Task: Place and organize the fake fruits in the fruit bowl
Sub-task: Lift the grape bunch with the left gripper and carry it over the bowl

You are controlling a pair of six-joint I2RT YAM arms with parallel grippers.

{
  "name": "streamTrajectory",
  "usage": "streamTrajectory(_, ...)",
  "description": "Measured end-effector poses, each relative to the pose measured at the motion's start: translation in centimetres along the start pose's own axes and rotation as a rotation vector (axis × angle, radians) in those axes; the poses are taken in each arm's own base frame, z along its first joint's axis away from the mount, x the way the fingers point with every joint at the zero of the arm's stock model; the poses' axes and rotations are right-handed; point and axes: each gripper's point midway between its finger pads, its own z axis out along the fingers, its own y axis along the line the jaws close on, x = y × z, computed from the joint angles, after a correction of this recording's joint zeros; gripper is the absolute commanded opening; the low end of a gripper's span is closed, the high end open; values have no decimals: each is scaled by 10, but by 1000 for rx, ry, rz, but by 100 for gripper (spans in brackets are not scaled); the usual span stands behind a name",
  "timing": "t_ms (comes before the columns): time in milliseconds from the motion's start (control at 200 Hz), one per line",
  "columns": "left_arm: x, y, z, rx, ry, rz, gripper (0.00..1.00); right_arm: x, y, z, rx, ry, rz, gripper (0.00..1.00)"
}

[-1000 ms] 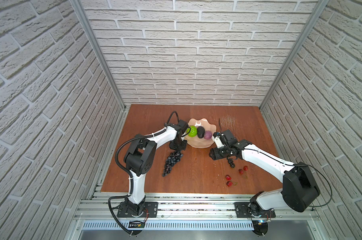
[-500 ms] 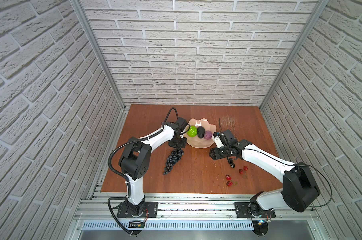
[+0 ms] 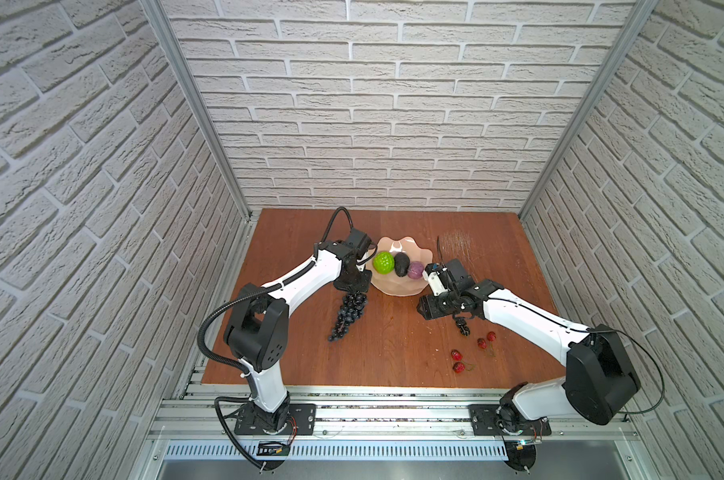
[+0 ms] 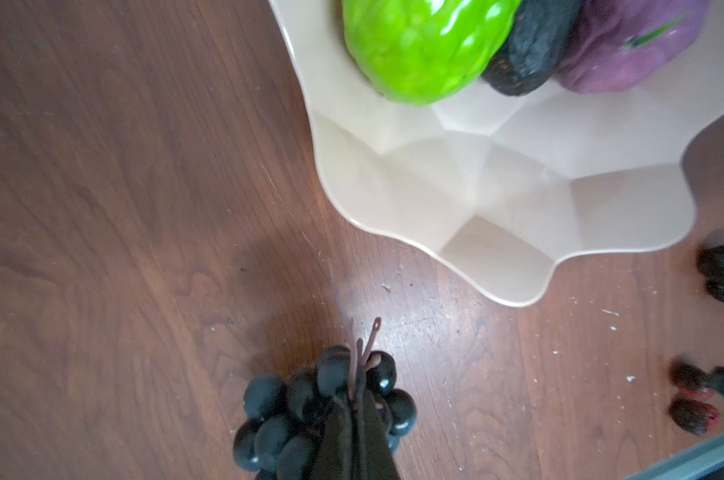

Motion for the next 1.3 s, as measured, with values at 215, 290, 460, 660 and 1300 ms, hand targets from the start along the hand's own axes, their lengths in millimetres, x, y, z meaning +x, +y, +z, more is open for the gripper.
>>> streamTrajectory(215,-33,-19,-75,66,-157,-6,0,-6,3,-12,-12,-41,-5,67)
streamTrajectory(290,-49,-28,-100,98,-221,-3,0,-9,4,-14,-14,-52,-5,67)
streamTrajectory(460,-86,-52,-143,178,-330,7,0,-27,-7,-29,-12,-103,34,67)
streamTrajectory(660,-132,-94,-139,266,-367,54,0,-40,-48,-58,37,-186,141,68)
streamTrajectory(1300,-155,-154,-66,417,-285,24,0,-25,-59,-60,34,-173,161,68)
